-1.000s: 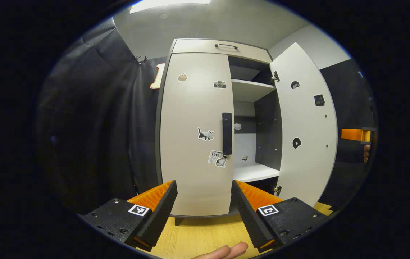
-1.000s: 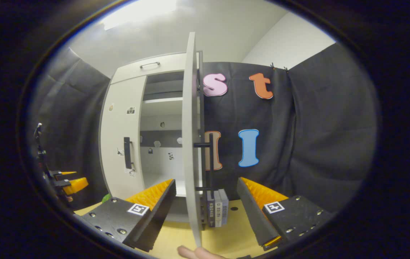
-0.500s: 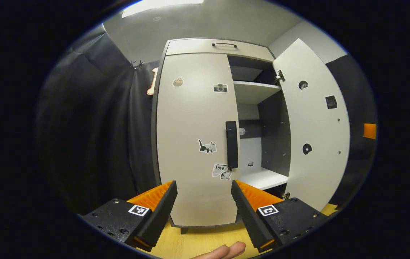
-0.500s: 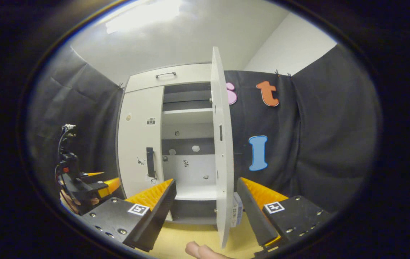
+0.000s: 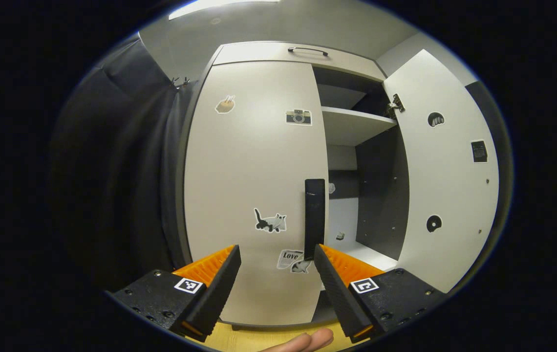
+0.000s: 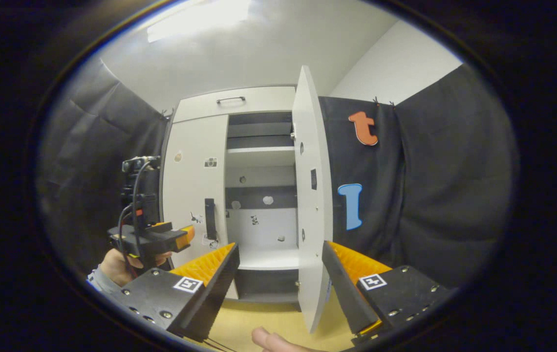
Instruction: Open the right door of the double-door shoe cabinet with the right hand, and open the left door with the left hand.
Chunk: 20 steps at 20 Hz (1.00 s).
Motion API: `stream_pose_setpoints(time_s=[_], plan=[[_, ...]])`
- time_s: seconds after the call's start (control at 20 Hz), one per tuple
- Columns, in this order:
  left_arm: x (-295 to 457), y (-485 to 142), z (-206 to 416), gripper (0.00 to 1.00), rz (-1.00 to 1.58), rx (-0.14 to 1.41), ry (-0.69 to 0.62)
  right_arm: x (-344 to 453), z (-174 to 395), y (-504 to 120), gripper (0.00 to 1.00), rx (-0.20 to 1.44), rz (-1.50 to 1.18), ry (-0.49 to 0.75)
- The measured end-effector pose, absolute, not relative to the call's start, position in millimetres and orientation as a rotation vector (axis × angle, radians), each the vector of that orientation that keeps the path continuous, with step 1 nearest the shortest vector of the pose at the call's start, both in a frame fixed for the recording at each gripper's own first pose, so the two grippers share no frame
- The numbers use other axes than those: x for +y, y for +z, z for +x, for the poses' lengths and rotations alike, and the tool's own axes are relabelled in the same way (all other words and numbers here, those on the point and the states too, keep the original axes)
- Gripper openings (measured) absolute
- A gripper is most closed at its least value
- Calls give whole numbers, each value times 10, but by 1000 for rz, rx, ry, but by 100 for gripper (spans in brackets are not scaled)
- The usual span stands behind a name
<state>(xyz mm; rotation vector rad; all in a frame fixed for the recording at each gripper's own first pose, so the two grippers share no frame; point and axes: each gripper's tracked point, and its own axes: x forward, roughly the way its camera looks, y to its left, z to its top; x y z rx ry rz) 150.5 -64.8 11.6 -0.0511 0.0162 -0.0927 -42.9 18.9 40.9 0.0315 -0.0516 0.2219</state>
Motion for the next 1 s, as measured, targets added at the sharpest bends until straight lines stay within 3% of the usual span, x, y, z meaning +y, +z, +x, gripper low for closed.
stream_pose_setpoints(time_s=[0.65,0.8,1.0], plan=[[-1023,248,2107,93,-47,-10,-139,79,-331,191,100,-19,42,240],[-943,189,2264,94,0,13,-78,-10,-246,120,100,0,44,220],[-978,179,2309,87,17,23,-57,-61,-182,88,98,22,74,233]])
